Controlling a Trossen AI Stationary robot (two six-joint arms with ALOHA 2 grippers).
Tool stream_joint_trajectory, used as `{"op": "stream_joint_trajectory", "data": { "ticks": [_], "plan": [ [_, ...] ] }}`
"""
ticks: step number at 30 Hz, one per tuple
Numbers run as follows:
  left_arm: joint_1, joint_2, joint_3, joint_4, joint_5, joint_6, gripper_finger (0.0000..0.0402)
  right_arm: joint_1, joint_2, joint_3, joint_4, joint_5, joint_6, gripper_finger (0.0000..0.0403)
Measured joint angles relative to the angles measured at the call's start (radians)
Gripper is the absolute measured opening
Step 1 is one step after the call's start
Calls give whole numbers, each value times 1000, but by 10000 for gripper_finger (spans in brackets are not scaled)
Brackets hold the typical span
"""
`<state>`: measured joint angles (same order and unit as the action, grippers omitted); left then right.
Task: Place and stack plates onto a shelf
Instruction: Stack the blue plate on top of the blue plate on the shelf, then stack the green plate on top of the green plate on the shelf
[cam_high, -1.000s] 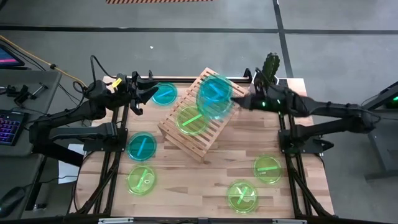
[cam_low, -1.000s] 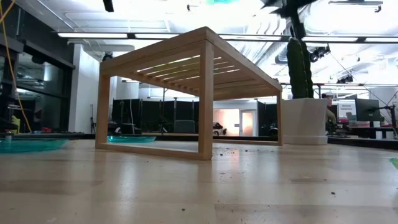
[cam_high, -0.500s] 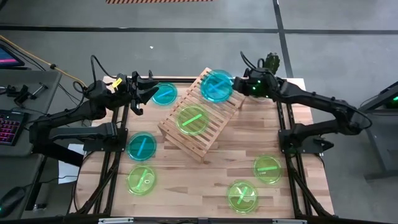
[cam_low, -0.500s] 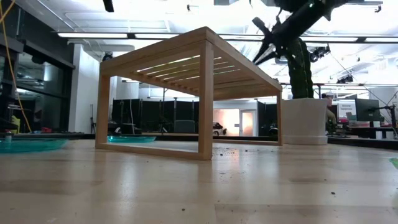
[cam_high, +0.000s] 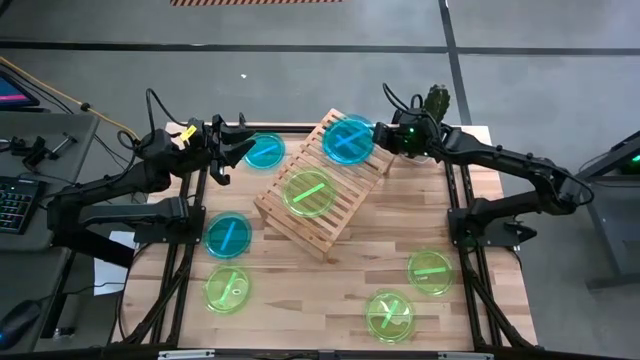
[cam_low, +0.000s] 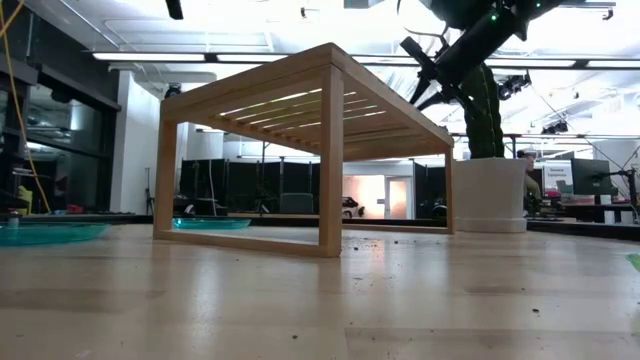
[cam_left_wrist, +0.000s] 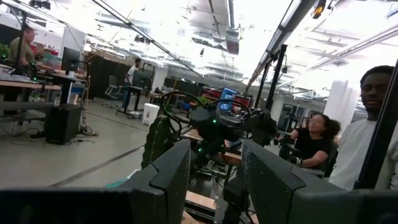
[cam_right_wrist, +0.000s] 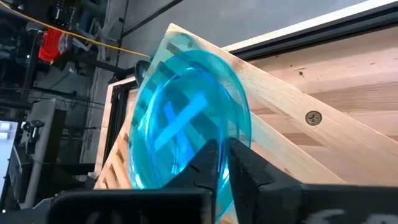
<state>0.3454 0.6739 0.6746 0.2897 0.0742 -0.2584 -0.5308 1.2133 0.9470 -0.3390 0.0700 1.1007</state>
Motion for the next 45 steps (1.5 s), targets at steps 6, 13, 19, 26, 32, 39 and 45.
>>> {"op": "stream_joint_trajectory", "data": {
  "ticks": [6, 13, 19, 26, 32, 39, 45],
  "plan": [
    [0, 0, 0, 0, 0, 0, 133, 0, 0, 0, 14, -4, -14, 96],
    [0, 0, 0, 0, 0, 0, 133, -1, -25, 0, 13, -7, -103, 186],
    [0, 0, 0, 0, 0, 0, 133, 8, -101, 0, 11, -77, -221, 204],
    [0, 0, 0, -2, 23, 0, 133, 126, -170, 0, -42, -258, -378, 204],
    [0, 0, 0, -23, 27, -1, 133, 310, -201, 0, -155, -190, -450, 204],
    [0, 0, 0, -31, 21, -1, 133, 400, -241, 0, -162, -94, -506, 204],
    [0, 0, 0, -32, 20, -1, 133, 403, -264, 0, -216, -116, -509, 204]
  ]
}}
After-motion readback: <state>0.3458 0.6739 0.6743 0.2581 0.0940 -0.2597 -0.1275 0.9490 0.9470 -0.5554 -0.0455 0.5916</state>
